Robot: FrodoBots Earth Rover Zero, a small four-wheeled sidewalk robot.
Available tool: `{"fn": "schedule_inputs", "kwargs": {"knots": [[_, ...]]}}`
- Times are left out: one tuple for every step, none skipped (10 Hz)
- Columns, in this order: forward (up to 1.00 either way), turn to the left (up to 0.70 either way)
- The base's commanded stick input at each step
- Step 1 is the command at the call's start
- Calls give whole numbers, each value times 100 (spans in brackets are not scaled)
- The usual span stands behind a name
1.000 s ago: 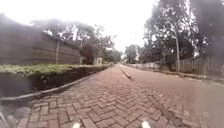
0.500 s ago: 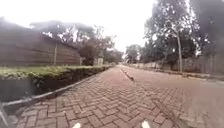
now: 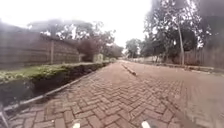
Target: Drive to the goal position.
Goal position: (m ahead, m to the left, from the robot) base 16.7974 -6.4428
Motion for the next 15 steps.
{"fn": "schedule_inputs", "kwargs": {"knots": [[50,0],[50,0],[50,5],[50,6],[50,8],[50,8],[50,8],[50,9],[50,9],[50,9],[50,10],[50,11],[50,12],[50,13],[50,10]]}}
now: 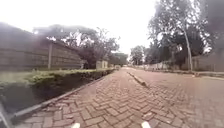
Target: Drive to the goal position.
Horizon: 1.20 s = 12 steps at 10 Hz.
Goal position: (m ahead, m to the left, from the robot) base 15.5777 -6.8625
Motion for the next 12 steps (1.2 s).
{"fn": "schedule_inputs", "kwargs": {"knots": [[50,9],[50,14],[50,14],[50,14],[50,15],[50,15],[50,-41],[50,-45],[50,-27],[50,-9],[50,0],[50,0]]}}
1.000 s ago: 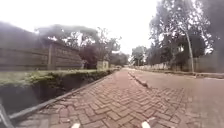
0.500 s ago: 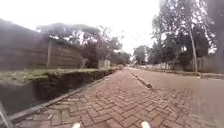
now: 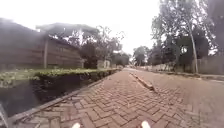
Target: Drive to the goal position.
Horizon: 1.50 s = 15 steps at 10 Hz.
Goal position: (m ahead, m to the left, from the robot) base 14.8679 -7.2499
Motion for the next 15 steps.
{"fn": "schedule_inputs", "kwargs": {"knots": [[50,0],[50,0],[50,0],[50,0],[50,0],[50,0],[50,0],[50,0],[50,11],[50,11],[50,14],[50,19],[50,-1],[50,-22],[50,-43]]}}
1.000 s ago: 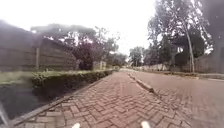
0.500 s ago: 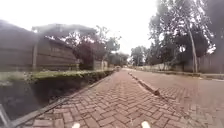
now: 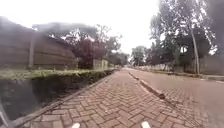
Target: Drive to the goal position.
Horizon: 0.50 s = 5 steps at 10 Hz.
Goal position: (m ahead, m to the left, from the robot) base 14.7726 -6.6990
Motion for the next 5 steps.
{"fn": "schedule_inputs", "kwargs": {"knots": [[50,17],[50,14],[50,4],[50,2],[50,0]]}}
